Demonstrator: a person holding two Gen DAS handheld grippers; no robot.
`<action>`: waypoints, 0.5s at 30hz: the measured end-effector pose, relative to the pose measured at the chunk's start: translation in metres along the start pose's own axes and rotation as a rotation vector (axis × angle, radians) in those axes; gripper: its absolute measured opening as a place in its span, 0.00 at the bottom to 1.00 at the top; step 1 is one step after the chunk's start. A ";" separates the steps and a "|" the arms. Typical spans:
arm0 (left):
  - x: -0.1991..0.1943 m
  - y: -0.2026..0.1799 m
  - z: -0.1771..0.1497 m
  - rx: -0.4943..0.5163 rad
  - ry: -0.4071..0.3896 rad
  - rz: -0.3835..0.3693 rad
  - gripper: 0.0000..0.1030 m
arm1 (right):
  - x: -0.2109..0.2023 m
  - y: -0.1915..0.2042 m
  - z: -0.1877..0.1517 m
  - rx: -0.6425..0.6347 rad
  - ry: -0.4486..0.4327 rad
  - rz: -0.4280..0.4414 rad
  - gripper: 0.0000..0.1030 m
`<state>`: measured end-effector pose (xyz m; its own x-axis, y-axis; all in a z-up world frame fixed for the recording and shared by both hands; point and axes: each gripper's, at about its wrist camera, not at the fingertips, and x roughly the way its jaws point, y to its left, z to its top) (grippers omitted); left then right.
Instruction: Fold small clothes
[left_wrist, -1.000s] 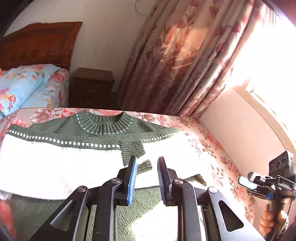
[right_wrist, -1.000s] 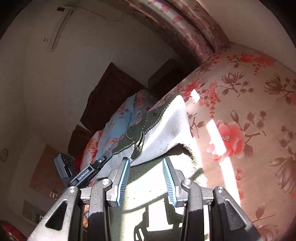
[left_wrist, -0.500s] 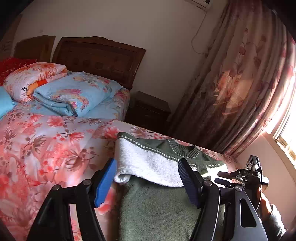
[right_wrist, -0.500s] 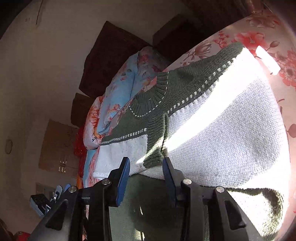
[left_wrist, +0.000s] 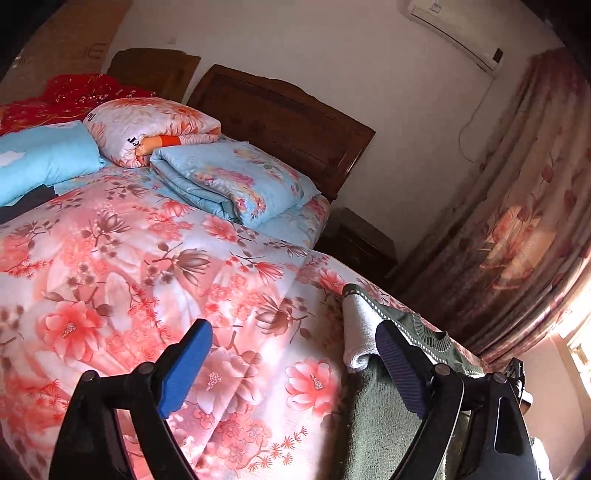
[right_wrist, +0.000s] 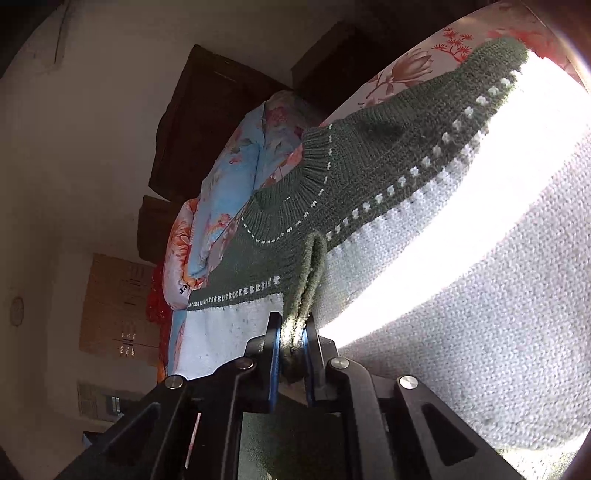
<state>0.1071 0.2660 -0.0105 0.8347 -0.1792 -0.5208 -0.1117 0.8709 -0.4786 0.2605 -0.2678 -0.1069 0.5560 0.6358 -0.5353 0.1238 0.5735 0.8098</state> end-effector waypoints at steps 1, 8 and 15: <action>-0.001 0.002 0.001 -0.008 -0.004 0.004 1.00 | -0.003 0.001 -0.002 0.002 -0.017 0.022 0.09; -0.012 -0.002 0.004 -0.016 -0.031 0.004 1.00 | -0.038 0.046 -0.001 -0.082 -0.104 0.153 0.09; -0.015 -0.023 -0.005 0.037 -0.021 -0.019 1.00 | -0.059 0.022 0.020 -0.073 -0.063 -0.009 0.12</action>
<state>0.0944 0.2462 0.0044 0.8477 -0.1867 -0.4966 -0.0761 0.8836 -0.4620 0.2468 -0.3034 -0.0527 0.6058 0.5985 -0.5242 0.0696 0.6164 0.7843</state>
